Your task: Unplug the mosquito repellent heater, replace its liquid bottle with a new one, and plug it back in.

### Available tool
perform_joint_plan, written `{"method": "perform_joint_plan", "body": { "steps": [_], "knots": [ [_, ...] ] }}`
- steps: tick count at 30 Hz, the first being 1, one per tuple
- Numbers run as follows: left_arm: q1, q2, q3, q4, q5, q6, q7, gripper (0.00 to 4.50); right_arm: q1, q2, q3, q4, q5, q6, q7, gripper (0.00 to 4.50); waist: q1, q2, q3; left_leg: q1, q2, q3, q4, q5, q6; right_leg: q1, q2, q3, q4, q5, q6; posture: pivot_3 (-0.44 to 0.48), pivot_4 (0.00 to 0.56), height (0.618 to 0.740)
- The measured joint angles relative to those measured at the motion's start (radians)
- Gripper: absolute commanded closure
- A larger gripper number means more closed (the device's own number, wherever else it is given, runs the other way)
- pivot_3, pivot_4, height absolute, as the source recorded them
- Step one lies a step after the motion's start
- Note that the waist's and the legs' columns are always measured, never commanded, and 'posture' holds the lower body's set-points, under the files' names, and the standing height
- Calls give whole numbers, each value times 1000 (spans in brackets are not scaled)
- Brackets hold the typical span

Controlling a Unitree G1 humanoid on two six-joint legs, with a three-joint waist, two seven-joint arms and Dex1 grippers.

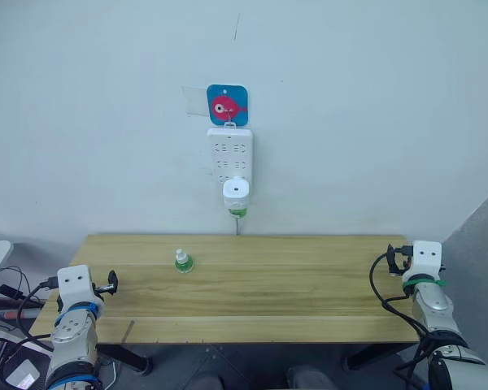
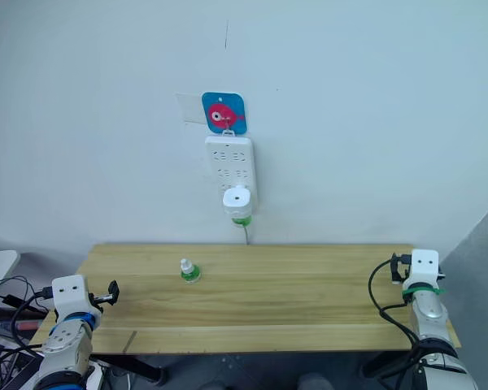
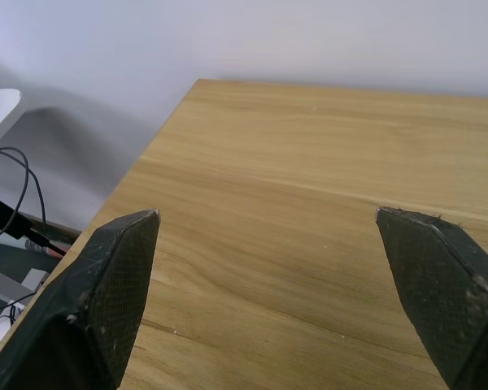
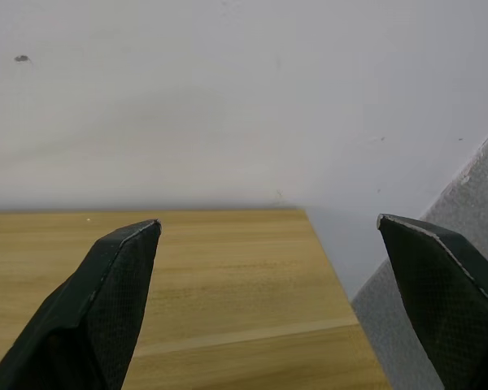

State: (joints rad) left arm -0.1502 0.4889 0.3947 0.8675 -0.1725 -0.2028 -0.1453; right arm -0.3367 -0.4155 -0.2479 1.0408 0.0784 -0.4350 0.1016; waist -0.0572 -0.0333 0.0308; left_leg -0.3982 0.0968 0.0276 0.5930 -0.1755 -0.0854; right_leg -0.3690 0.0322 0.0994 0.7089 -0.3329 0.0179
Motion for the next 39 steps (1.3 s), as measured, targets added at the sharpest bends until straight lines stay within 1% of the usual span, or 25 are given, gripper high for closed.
{"method": "perform_joint_plan", "body": {
  "steps": [4, 7, 9, 13, 16, 17, 20, 23, 26, 29, 32, 35, 39],
  "knots": [
    [14, 1, 0, -19, -1, 1, -7, 0, 10, 4, 11, -39, 0, 1, 8, 35, -1, 0, 0, 0, 0, 0, 0, 0, 0, 0, 0, 0, 0, 0, 0, 16, 43, 740],
    [52, 5, 5, -85, -28, 19, -50, 0, 44, 20, 16, -105, 5, 16, 33, 35, -1, 1, 2, 0, 1, 0, 0, 0, 0, 0, 0, 0, 0, -1, -1, -2, 66, 740],
    [100, 20, 4, -185, -55, 44, -117, 0, 85, 35, 20, -199, 25, 56, 72, 35, -2, 2, 7, 0, 2, 0, -1, -1, -1, 0, 0, 0, 0, -2, 0, -7, 81, 740],
    [168, 95, 9, -421, -115, 127, -241, 0, 174, 38, 44, -492, 104, 216, 181, 35, -1, 6, 25, 0, 2, 1, -1, -1, -1, -1, 0, 1, 2, -4, 0, -19, 106, 740],
    [175, 150, 24, -588, -205, 223, -350, 605, 218, 32, 92, -758, 188, 357, 288, 0, -1, 9, 39, 1, 3, 0, -1, -1, -1, -1, 0, 0, 3, -5, 0, -20, 112, 740],
    [169, 174, 25, -641, -234, 261, -389, 899, 227, 31, 113, -864, 229, 415, 328, 0, -1, 10, 42, 0, 3, 0, -1, -1, -1, -1, 1, 0, 3, -6, 0, -20, 113, 740],
    [115, 221, 22, -741, -290, 355, -458, 1875, 230, 30, 166, -1091, 312, 551, 391, 0, 0, 10, 47, 0, 3, 0, -1, -1, -2, -1, 1, 0, 3, -8, 0, -26, 117, 740],
    [20, 242, -13, -793, -335, 458, -512, 1875, 212, 34, 222, -1238, 359, 671, 402, 0, 1, 7, 57, 0, 2, 0, -1, -2, -2, -1, 1, -1, 3, -9, 0, -34, 120, 740],
    [-96, 245, -99, -818, -356, 546, -586, 1875, 164, 47, 281, -1332, 374, 761, 396, 0, 3, 3, 66, -2, 2, 0, 0, -2, -3, -3, 1, -1, 3, -9, 0, -49, 130, 740],
    [-225, 247, -192, -793, -352, 589, -679, 1875, 136, 54, 319, -1397, 375, 825, 392, 0, 1, -2, 76, -3, 2, 0, 0, -3, -3, -4, 1, -1, 2, -9, 1, -68, 135, 740],
    [-352, 244, -267, -697, -315, 580, -763, 1875, 125, 75, 345, -1434, 379, 878, 382, 0, -2, -3, 84, -4, 2, 0, 0, -4, -3, -4, 1, -1, 1, -10, 1, -90, 142, 740],
    [-473, 226, -326, -547, -260, 532, -834, 1875, 118, 81, 367, -1470, 380, 922, 375, 0, -8, -3, 88, -5, 2, 0, 0, -7, -1, -5, 2, -1, 0, -10, 0, -99, 141, 740],
    [-570, 202, -359, -395, -204, 461, -906, 1875, 110, 88, 370, -1501, 382, 952, 368, 0, -21, -3, 90, -10, 3, -2, 0, -10, 1, -6, 2, -2, -5, -9, -2, -119, 142, 740]
  ]
}}
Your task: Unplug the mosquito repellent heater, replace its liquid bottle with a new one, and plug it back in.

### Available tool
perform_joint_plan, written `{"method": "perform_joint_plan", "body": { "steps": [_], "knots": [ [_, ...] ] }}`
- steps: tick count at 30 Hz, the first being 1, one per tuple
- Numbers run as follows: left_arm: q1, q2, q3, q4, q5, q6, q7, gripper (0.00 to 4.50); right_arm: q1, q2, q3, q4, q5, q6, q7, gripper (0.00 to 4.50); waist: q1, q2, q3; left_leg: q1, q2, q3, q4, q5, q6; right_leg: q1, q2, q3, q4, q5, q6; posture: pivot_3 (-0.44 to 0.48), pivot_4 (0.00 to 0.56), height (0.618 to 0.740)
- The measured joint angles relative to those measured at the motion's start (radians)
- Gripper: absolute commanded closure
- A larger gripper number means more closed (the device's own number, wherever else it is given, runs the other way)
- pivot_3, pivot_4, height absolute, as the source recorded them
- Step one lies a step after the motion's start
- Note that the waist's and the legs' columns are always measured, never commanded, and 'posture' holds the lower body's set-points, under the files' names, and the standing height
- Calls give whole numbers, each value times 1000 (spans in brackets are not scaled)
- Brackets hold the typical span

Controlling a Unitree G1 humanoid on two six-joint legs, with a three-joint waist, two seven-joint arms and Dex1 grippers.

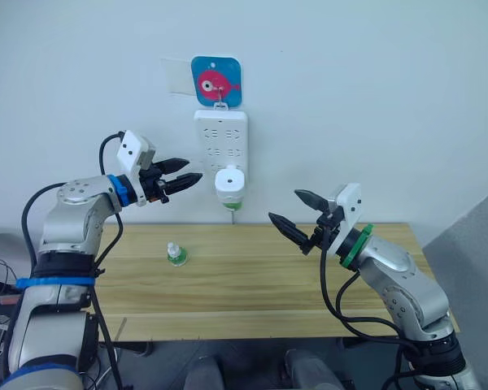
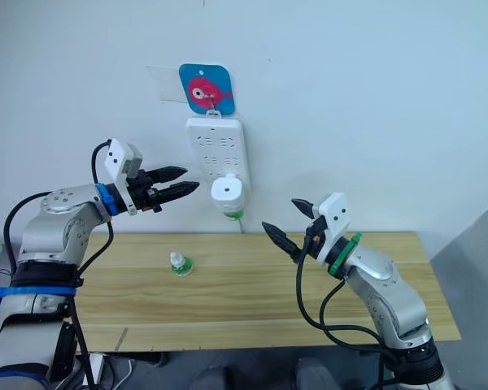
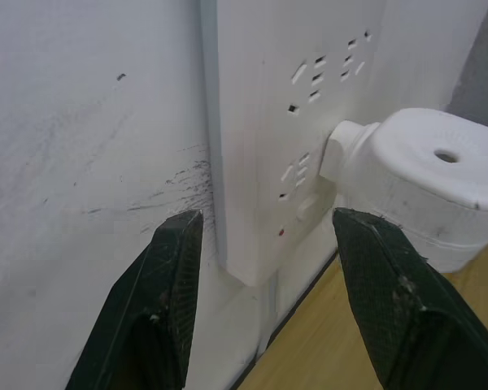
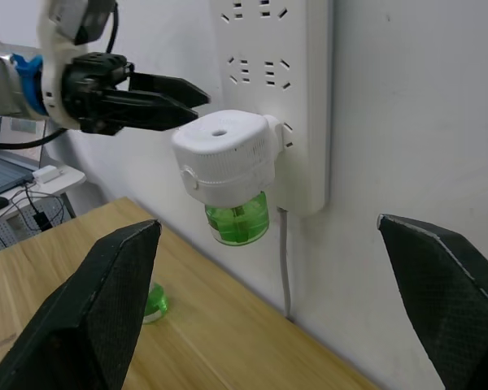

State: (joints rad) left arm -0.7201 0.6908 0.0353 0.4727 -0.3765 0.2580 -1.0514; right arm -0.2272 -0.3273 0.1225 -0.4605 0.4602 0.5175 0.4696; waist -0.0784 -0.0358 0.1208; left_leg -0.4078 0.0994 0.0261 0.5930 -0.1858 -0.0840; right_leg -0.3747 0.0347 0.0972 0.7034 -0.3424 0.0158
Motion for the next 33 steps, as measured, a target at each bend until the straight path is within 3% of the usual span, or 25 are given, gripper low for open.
{"method": "perform_joint_plan", "body": {
  "steps": [6, 14, 20, 28, 31, 33],
  "knots": [
    [-105, -46, -37, 181, 72, -97, -102, 1875, 4, 5, 1, -38, 0, 20, -15, 0, -9, 0, 0, -10, 0, -1, 2, -3, 0, -5, 0, -2, -6, 0, 0, -137, 143, 740],
    [-224, -98, -67, 379, 149, -199, -198, 1875, 27, 5, -1, -59, 3, 42, -18, 0, -12, 0, 4, -10, 0, -1, 2, -4, 1, -5, 0, -2, -6, 0, 0, -145, 154, 740],
    [-245, -121, -68, 402, 156, -195, -291, 1875, 46, 6, 0, -84, 5, 73, -19, 0, -10, 1, 10, -10, 0, -1, 2, -4, 1, -4, 0, -2, -6, 0, 0, -146, 175, 740],
    [-275, -156, -51, 402, 149, -152, -312, 1875, 45, 39, 2, -85, 13, 112, -41, 0, -9, 2, 33, -11, 0, -3, 5, -4, 1, -4, 0, -3, -5, 0, 1, -143, 193, 740],
    [-285, -173, -27, 402, 136, -121, -304, 2409, 39, 52, 15, -85, 12, 120, -55, 0, -9, 3, 37, -11, 0, -3, 6, -4, 1, -4, 0, -4, -5, 0, 1, -144, 195, 740],
    [-294, -175, -23, 402, 133, -108, -303, 3003, 38, 64, 29, -85, 11, 122, -62, 0, -9, 3, 41, -11, 0, -3, 6, -4, 1, -4, 0, -4, -5, 0, 1, -143, 199, 740]
  ]
}}
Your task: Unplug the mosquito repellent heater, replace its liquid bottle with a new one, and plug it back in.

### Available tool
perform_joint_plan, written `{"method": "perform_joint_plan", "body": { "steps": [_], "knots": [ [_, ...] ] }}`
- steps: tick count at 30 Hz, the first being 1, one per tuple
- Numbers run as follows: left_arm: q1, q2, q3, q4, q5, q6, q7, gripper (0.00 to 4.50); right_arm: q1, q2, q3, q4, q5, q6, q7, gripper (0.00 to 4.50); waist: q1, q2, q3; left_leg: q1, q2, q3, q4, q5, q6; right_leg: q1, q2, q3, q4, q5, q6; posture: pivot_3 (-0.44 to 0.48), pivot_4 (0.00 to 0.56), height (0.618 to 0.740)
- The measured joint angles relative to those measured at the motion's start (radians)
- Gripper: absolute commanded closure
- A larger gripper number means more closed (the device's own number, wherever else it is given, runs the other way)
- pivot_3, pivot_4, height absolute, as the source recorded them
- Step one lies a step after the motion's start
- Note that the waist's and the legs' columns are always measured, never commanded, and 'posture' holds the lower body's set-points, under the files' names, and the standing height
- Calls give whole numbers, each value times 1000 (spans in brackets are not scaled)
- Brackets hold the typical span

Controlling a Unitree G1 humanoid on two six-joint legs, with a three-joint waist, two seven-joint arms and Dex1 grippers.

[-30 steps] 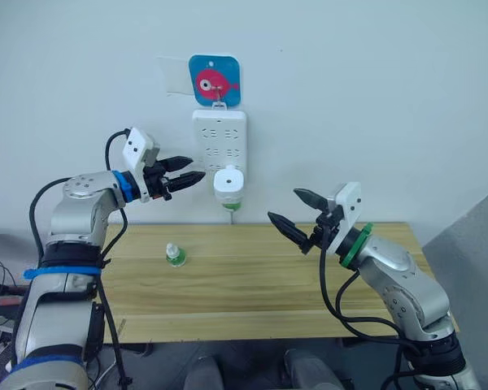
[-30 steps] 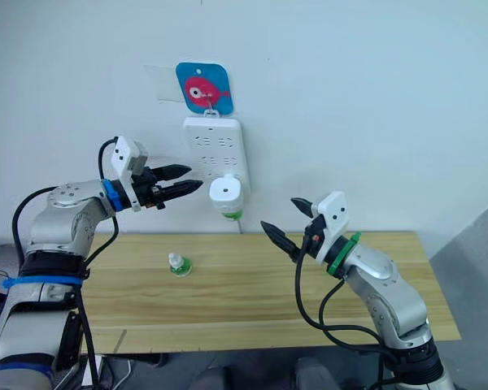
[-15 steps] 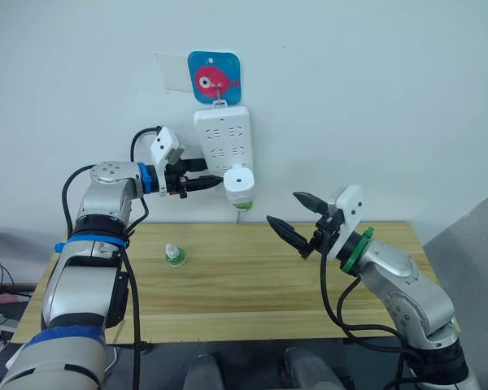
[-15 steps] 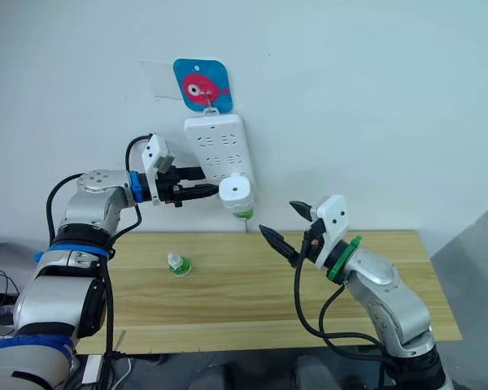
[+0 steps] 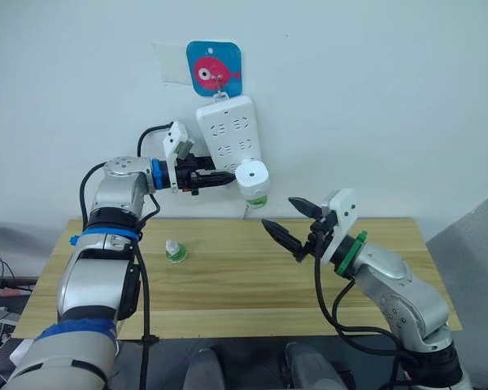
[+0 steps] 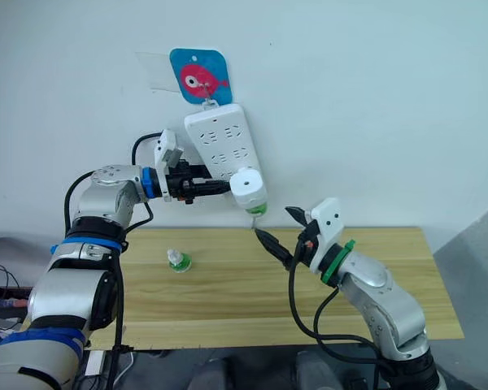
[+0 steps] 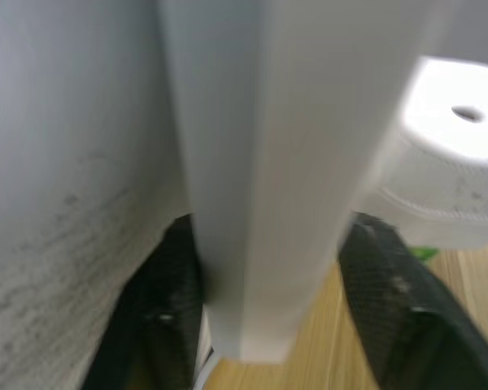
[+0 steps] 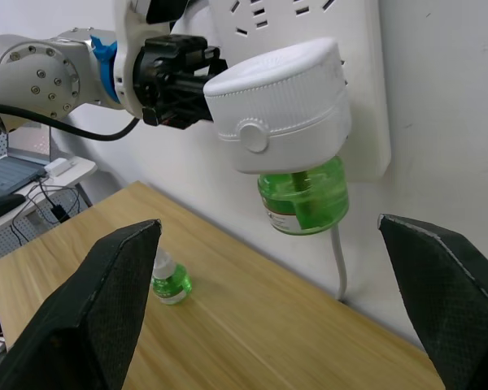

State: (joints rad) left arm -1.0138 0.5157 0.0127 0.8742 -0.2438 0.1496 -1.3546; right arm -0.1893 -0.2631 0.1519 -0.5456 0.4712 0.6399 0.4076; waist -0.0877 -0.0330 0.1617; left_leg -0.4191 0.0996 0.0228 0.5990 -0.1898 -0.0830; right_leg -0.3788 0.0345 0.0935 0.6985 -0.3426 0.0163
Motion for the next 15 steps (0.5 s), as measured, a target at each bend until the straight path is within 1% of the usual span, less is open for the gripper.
{"method": "perform_joint_plan", "body": {
  "steps": [1, 4, 9, 15],
  "knots": [
    [0, -3, -1, -5, 0, -2, -11, 3189, -2, 3, 5, 0, -1, 1, -5, 0, 1, 0, 2, 0, 0, 0, 1, 0, 0, 0, 0, 0, 0, 0, 0, -143, 199, 740],
    [0, -6, 3, -8, -3, -2, -10, 3186, -22, 15, 9, 0, -16, 3, -30, 0, 1, -1, 8, -1, 0, -1, 5, 0, 0, 0, 0, -1, 2, 0, 0, -147, 202, 740],
    [0, -6, 6, -8, -3, -3, -9, 3186, -42, 26, 11, -10, -65, 47, -116, 0, 0, 0, 10, -1, 0, -1, 6, 0, 0, 0, 0, -1, 3, 0, 0, -155, 210, 740],
    [-1, -12, 13, -9, -2, -5, -5, 3186, -150, 90, 41, -45, -101, 145, -220, 0, 0, 0, 17, -1, 0, -3, 8, 0, 0, 0, 0, -1, 6, 0, 0, -163, 220, 740]
  ]
}}
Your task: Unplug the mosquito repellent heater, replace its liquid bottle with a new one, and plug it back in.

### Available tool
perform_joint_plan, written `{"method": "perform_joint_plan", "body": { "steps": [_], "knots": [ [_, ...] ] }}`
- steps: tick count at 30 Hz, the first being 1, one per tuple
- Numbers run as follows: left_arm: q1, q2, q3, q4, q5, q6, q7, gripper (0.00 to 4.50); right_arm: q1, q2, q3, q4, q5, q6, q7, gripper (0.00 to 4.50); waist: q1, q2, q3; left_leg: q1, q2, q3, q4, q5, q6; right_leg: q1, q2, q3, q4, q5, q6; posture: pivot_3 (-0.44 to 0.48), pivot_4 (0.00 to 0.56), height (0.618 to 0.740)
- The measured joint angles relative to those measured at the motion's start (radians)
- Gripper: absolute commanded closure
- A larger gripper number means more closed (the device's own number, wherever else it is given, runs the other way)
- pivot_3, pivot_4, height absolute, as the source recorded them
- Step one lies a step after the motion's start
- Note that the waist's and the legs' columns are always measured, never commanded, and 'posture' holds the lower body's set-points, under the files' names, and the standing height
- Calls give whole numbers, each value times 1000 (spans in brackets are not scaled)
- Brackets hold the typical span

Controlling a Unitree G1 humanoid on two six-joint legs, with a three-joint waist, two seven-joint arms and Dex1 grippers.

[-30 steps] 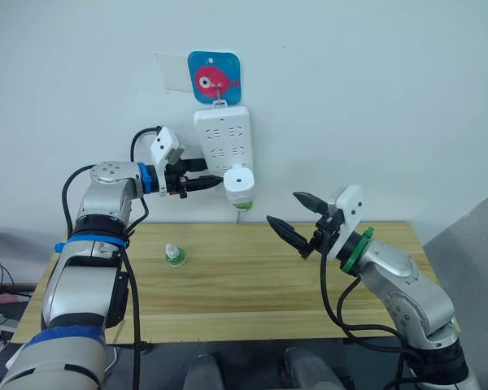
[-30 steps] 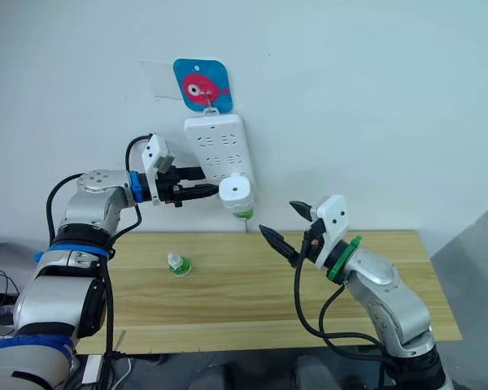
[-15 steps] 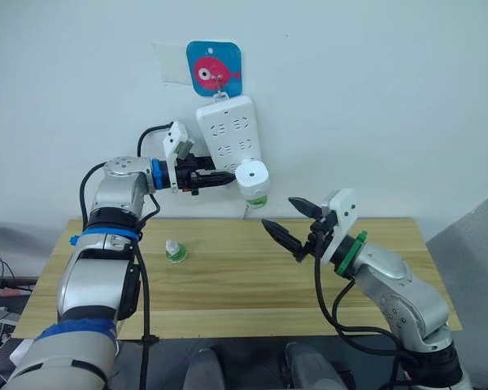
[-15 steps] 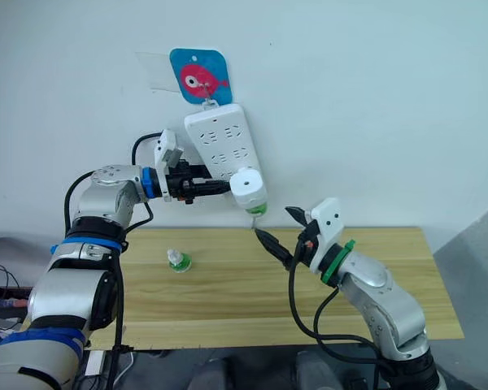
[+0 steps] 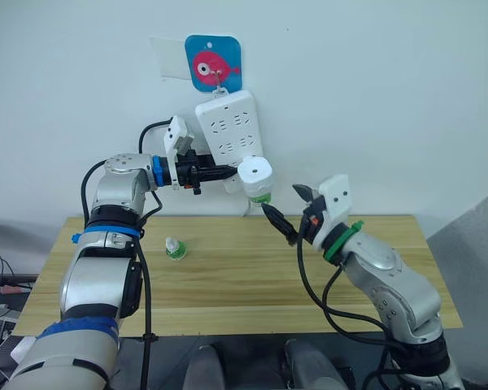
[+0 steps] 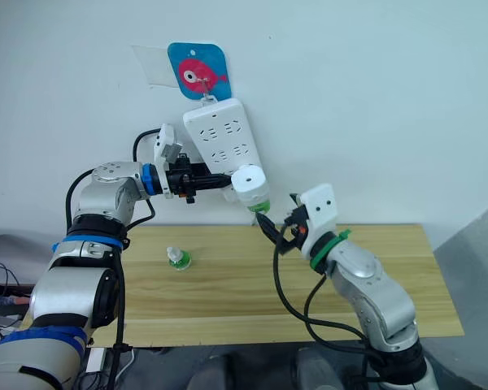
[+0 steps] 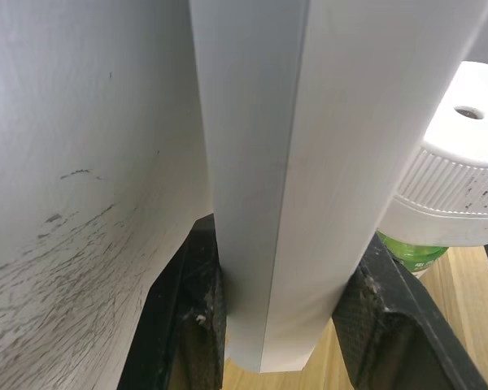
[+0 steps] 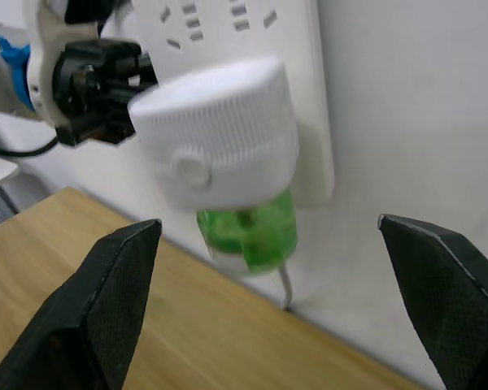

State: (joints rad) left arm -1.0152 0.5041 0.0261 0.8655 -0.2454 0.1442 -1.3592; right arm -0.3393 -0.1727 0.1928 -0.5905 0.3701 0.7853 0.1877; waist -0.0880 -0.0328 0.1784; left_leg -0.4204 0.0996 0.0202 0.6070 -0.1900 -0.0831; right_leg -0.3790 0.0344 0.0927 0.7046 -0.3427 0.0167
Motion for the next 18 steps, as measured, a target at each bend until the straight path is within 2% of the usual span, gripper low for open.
{"method": "perform_joint_plan", "body": {
  "steps": [4, 12, 18],
  "knots": [
    [-1, -7, 1, -1, 0, -4, 8, 3186, -55, 54, 53, 10, -37, 26, -40, 0, 0, 0, 1, -2, 0, -2, 2, 0, 0, 0, 0, -1, 0, 0, 0, -162, 220, 740],
    [-1, -10, 3, 0, 2, -18, 18, 3186, -155, 113, 79, 111, -116, 24, -81, 0, 0, 1, 2, -4, 0, -4, 2, 0, 0, -1, 0, -4, 1, 0, 0, -155, 218, 740],
    [-1, -10, 3, -3, 2, -20, 19, 3186, -177, 130, 95, 184, -173, 0, -87, 0, 0, 1, 2, -6, -1, -6, 3, 0, 0, -2, 0, -5, 1, 0, 0, -150, 214, 740]
  ]
}}
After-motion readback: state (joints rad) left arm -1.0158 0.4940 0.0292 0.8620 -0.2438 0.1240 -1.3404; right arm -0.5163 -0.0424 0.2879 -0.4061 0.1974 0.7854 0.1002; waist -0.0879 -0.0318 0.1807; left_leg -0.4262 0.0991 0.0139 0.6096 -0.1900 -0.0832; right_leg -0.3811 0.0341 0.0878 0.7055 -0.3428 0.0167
